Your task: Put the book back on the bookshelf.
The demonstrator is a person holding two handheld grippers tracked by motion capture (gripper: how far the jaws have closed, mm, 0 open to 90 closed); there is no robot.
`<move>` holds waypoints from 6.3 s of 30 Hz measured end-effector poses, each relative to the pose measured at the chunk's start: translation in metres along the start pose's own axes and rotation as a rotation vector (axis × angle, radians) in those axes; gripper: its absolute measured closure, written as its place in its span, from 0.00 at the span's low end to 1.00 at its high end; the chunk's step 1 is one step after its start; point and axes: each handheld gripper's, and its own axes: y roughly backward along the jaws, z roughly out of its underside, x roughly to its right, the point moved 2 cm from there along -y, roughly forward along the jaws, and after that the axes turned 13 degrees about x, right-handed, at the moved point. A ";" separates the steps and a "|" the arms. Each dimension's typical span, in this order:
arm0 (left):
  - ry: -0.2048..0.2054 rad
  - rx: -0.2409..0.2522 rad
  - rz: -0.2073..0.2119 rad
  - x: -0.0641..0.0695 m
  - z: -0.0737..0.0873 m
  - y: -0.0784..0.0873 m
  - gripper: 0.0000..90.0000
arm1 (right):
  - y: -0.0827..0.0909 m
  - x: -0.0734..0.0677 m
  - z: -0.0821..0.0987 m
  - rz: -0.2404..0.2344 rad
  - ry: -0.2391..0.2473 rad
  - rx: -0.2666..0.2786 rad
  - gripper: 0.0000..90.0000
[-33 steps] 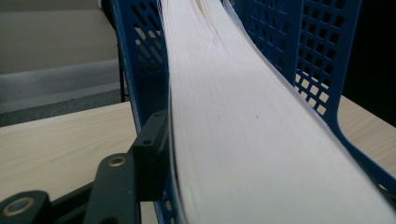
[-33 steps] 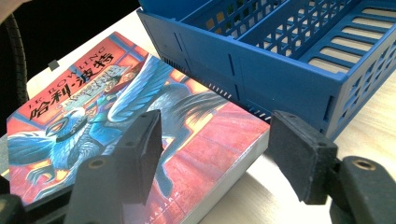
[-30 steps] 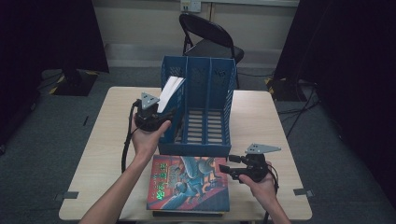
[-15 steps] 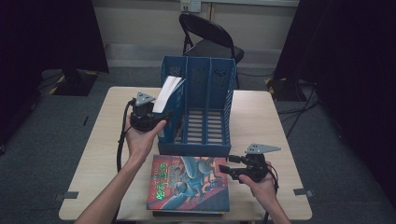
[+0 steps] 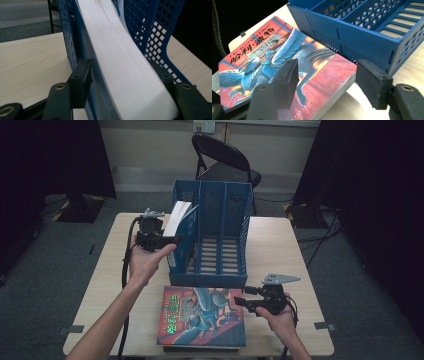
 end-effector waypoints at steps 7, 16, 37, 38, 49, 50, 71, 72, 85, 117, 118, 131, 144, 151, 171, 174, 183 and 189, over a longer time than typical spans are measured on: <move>-0.058 -0.097 -0.054 0.005 -0.018 -0.005 0.47 | 0.000 0.000 0.000 0.002 -0.001 0.007 0.39; -0.081 -0.184 -0.089 0.005 -0.029 -0.018 0.48 | 0.000 0.001 0.001 -0.002 -0.008 0.004 0.39; 0.029 -0.359 -0.132 0.002 -0.051 -0.046 0.47 | 0.000 0.002 0.002 -0.004 -0.011 0.000 0.39; 0.032 -0.359 -0.137 0.001 -0.052 -0.046 0.48 | 0.000 0.002 0.002 -0.006 -0.013 0.003 0.39; 0.051 -0.447 -0.169 0.003 -0.056 -0.058 0.52 | -0.001 0.003 0.003 -0.012 -0.017 0.000 0.39; 0.053 -0.458 -0.177 0.003 -0.055 -0.060 0.51 | 0.000 0.003 0.003 -0.011 -0.018 -0.001 0.39; 0.085 -0.647 -0.233 0.000 -0.056 -0.078 0.64 | 0.001 0.004 0.002 -0.014 -0.024 0.007 0.39; 0.086 -0.650 -0.230 -0.001 -0.056 -0.078 0.64 | 0.001 0.004 0.002 -0.015 -0.024 0.006 0.39; 0.108 -0.678 -0.231 -0.001 -0.054 -0.081 0.67 | 0.000 0.004 0.002 -0.008 -0.022 0.003 0.39; 0.122 -0.602 -0.299 0.000 -0.085 -0.110 0.68 | 0.003 0.010 0.002 0.002 -0.043 0.021 0.39; 0.116 -0.603 -0.297 0.000 -0.085 -0.112 0.68 | 0.003 0.010 0.003 0.004 -0.042 0.019 0.39; 0.099 -0.569 -0.301 -0.005 -0.076 -0.127 0.68 | 0.002 0.012 0.004 0.045 -0.063 0.037 0.39; 0.088 -0.534 -0.301 -0.008 -0.073 -0.118 0.65 | 0.002 0.012 0.006 0.029 -0.065 0.020 0.39; 0.093 -0.486 -0.268 -0.014 -0.069 -0.106 0.63 | 0.003 0.012 0.007 0.037 -0.063 0.018 0.39; 0.037 -0.390 -0.215 -0.010 -0.048 -0.079 0.57 | -0.003 0.012 0.011 0.026 -0.049 -0.014 0.39; 0.049 -0.359 -0.176 -0.014 -0.041 -0.076 0.54 | -0.003 0.011 0.011 0.026 -0.049 -0.015 0.39; 0.045 -0.302 -0.123 -0.015 -0.021 -0.068 0.52 | -0.004 0.010 0.012 0.028 -0.046 -0.020 0.39; 0.030 -0.209 -0.080 -0.019 -0.009 -0.062 0.52 | -0.006 0.009 0.012 0.027 -0.042 -0.024 0.39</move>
